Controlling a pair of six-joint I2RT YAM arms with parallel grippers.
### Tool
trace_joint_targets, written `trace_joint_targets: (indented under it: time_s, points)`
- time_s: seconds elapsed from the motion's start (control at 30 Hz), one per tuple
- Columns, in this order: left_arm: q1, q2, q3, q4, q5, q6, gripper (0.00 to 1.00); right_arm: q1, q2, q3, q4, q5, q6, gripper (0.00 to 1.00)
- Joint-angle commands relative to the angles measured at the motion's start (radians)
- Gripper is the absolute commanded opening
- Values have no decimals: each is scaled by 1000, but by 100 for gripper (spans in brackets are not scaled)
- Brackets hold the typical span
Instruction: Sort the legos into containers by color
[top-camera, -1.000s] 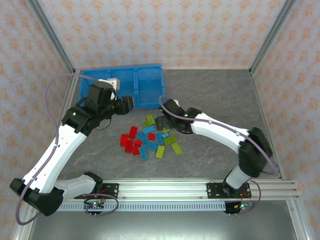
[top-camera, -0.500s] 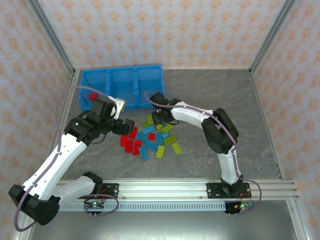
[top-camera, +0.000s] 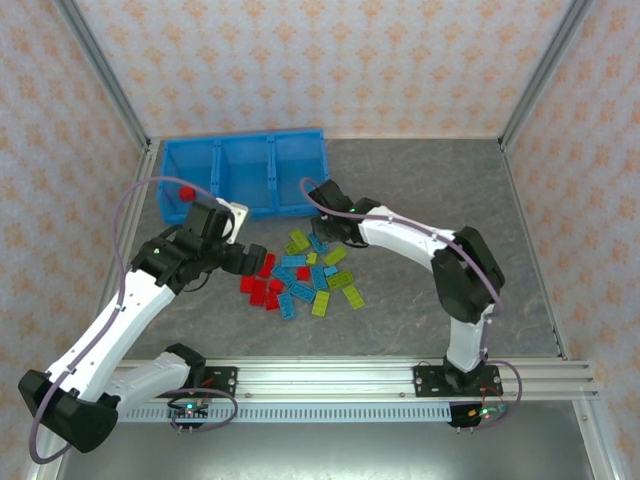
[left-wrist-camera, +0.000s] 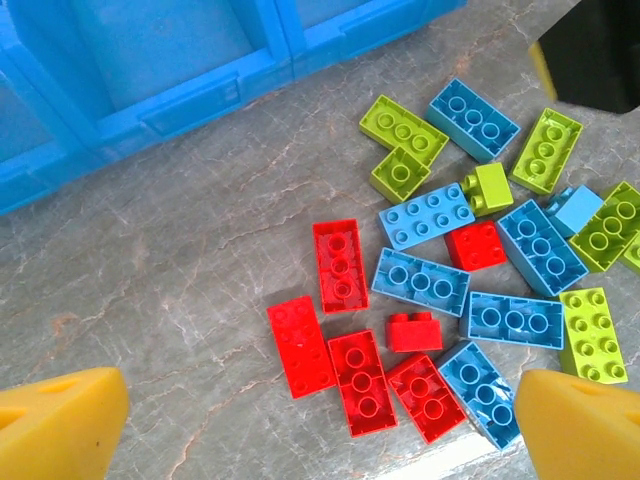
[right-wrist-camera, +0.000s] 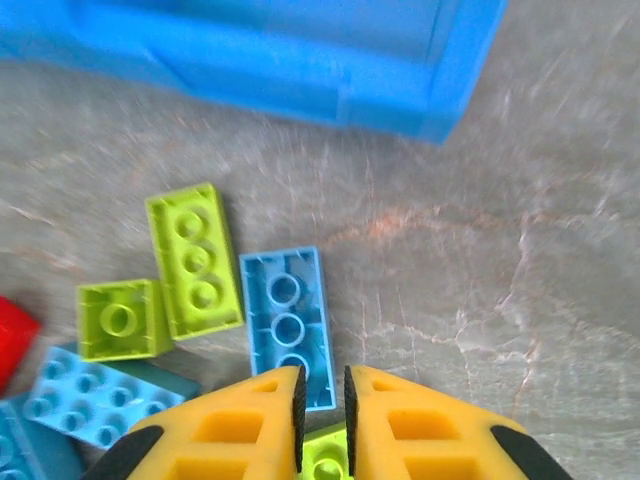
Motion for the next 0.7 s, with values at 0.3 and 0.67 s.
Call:
trace_joint_targets:
  time_s: [0.3,0.67]
  points:
    - [10,-49,-20,14,-71,13,100,-2,127,104,-60,-39,0,63]
    - [12,-49,-23,16,-77,13,100,-3,257,127,-41,-43,17,51]
